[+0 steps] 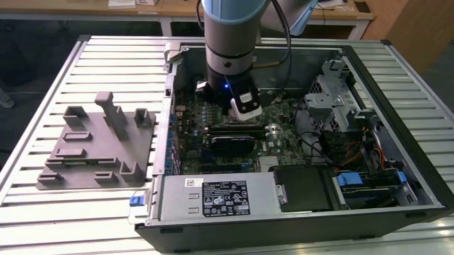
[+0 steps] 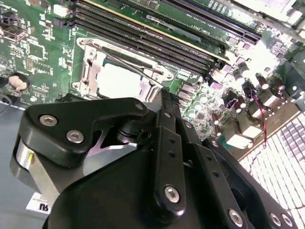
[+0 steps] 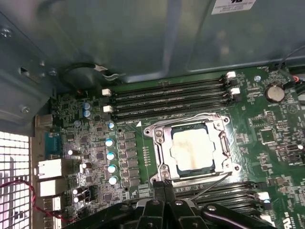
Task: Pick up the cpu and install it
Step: 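Install the second cpu locking lever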
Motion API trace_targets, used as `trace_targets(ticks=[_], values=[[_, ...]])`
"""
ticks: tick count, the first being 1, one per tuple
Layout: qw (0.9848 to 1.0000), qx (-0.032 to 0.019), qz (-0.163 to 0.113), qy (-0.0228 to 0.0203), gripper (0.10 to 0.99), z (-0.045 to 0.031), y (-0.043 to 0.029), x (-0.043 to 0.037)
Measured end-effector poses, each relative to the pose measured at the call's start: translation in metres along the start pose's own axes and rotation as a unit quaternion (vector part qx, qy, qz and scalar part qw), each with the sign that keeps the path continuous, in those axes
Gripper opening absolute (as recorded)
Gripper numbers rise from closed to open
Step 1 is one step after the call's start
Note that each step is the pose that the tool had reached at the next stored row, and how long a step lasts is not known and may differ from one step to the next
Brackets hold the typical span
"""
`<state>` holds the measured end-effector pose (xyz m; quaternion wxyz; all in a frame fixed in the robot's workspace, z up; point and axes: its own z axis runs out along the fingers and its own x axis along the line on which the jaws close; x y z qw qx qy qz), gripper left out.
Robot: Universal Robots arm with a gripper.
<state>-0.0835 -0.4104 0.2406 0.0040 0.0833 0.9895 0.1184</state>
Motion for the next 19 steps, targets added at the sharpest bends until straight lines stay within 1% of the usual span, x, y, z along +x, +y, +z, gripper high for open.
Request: trace_targets(ticks=[5, 10, 13, 15, 19], values=[[1.0000, 0.0000, 0.000, 0.0001, 0.106, -0.0078, 0.0021, -0.0011], [1.0000, 0.0003, 0.001, 0.0015, 0.106, -0.0126, 0.0031, -0.0047], [1.0000, 0.0010, 0.002, 0.0028, 0.106, -0.0133, 0.0028, -0.0085], [1.0000, 0.0023, 0.002, 0.0035, 0.106, -0.0136, 0.0022, -0.0109], [1.0000, 0.0037, 0.004, 0.0033, 0.106, -0.0133, 0.0008, -0.0130]])
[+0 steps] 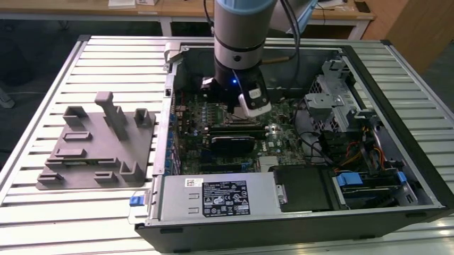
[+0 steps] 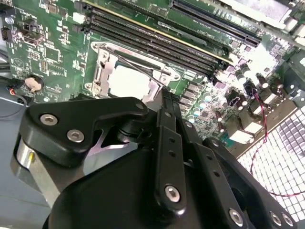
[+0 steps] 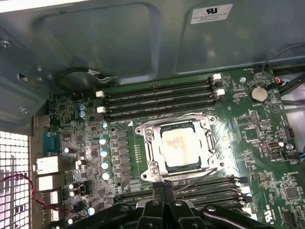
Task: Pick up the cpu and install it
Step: 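Install the second cpu locking lever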
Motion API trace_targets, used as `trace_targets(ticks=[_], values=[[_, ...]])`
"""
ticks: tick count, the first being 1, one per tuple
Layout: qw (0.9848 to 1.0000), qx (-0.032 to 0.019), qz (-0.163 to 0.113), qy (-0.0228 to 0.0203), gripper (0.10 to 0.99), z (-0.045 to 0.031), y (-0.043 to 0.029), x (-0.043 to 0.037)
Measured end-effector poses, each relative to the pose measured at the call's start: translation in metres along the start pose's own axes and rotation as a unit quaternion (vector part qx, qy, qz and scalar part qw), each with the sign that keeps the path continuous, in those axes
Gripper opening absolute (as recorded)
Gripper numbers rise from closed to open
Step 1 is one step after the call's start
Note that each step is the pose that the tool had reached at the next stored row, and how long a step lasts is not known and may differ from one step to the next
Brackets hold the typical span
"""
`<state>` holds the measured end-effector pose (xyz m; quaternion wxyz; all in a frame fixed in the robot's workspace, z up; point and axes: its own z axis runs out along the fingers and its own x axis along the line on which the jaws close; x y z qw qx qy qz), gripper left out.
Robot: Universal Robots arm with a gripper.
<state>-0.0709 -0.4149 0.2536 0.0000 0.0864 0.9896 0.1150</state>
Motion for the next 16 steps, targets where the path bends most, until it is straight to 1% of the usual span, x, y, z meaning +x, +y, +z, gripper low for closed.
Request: trace_targets(ticks=[2, 6, 12, 16], values=[[1.0000, 0.0001, 0.001, -0.0002, 0.106, 0.0014, -0.0012, -0.0007], [1.0000, 0.0001, 0.002, -0.0002, 0.106, 0.0068, -0.0044, -0.0026], [1.0000, 0.0003, 0.003, 0.0010, 0.106, 0.0151, -0.0066, -0.0091], [1.0000, 0.0005, 0.003, 0.0018, 0.106, 0.0218, -0.0085, -0.0094]])
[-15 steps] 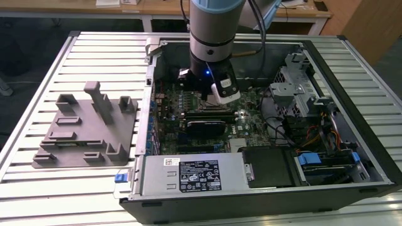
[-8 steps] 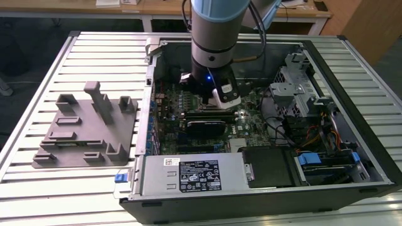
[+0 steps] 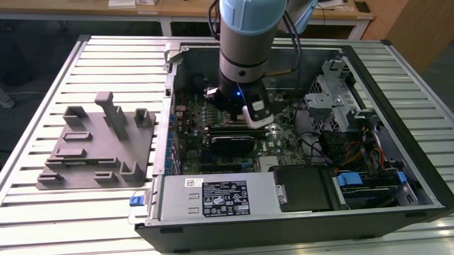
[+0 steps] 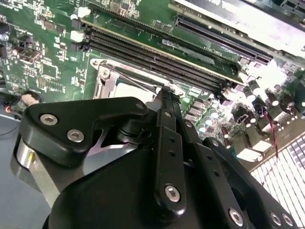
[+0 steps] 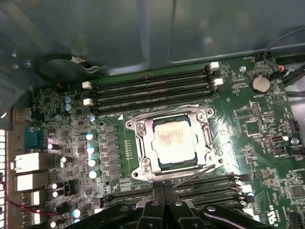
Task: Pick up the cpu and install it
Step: 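Install the second cpu locking lever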
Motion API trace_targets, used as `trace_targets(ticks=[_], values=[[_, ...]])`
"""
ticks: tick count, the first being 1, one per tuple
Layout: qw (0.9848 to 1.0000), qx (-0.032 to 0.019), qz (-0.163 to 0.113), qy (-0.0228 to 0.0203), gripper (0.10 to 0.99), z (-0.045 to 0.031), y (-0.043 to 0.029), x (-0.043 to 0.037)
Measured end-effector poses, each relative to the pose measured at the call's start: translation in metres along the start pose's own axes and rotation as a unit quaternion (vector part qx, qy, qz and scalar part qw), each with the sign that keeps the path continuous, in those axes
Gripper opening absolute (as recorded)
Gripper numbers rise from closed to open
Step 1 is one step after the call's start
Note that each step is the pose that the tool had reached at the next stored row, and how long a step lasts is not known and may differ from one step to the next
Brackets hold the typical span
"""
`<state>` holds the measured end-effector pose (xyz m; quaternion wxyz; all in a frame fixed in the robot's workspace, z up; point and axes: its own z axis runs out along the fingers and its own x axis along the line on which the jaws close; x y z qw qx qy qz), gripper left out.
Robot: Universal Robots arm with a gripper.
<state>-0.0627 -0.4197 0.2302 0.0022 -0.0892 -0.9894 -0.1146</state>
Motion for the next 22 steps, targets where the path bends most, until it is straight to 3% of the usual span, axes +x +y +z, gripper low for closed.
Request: trace_targets(ticks=[12, 22], values=[[1.0000, -0.0029, 0.000, 0.0009, 0.106, 0.0125, -0.0065, 0.0079], [0.9999, -0.0145, 0.000, 0.0029, 0.106, 0.0215, -0.0108, 0.0114]])
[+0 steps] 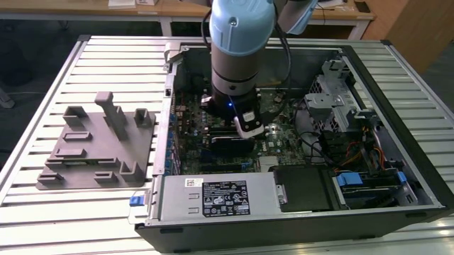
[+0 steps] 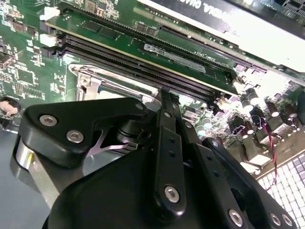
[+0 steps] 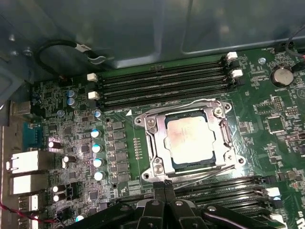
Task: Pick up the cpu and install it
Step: 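Install the second cpu locking lever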
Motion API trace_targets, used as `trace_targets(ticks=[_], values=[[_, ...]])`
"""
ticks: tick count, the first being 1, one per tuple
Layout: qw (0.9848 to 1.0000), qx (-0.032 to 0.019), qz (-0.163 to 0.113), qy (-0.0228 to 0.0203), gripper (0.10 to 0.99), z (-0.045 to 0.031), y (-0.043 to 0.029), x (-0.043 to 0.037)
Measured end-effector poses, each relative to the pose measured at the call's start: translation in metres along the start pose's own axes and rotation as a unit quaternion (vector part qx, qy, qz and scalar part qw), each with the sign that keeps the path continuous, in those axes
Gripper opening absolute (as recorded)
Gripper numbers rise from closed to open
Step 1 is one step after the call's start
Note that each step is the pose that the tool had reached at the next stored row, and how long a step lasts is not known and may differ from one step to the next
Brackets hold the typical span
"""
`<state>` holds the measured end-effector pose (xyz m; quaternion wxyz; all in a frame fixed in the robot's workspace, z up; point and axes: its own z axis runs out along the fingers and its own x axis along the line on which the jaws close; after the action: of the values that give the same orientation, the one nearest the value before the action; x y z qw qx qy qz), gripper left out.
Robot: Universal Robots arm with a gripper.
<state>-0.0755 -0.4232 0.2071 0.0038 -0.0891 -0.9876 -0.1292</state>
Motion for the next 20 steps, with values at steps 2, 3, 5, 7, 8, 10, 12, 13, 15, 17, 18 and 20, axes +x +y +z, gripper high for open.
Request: trace_targets(ticks=[2, 3, 5, 7, 8, 10, 12, 13, 15, 17, 18, 20], values=[[1.0000, -0.0017, 0.000, 0.0004, 0.106, 0.0023, -0.0013, 0.0008], [1.0000, -0.0023, 0.000, 0.0005, 0.106, 0.0035, -0.0018, 0.0012], [1.0000, -0.0040, 0.000, 0.0008, 0.106, 0.0050, -0.0027, 0.0019], [1.0000, -0.0067, 0.000, 0.0013, 0.106, 0.0055, -0.0030, 0.0023], [1.0000, -0.0084, 0.000, 0.0016, 0.106, 0.0055, -0.0033, 0.0026], [0.9999, -0.0118, 0.000, 0.0022, 0.106, 0.0059, -0.0040, 0.0039], [0.9999, -0.0138, 0.000, 0.0025, 0.106, 0.0071, -0.0051, 0.0059], [0.9999, -0.0144, 0.000, 0.0026, 0.106, 0.0079, -0.0055, 0.0072], [0.9999, -0.0150, 0.000, 0.0028, 0.106, 0.0096, -0.0065, 0.0089], [0.9998, -0.0171, 0.000, 0.0033, 0.106, 0.0111, -0.0071, 0.0094], [0.9998, -0.0195, 0.000, 0.0037, 0.106, 0.0115, -0.0072, 0.0095], [0.9997, -0.0250, 0.000, 0.0046, 0.106, 0.0124, -0.0074, 0.0096]])
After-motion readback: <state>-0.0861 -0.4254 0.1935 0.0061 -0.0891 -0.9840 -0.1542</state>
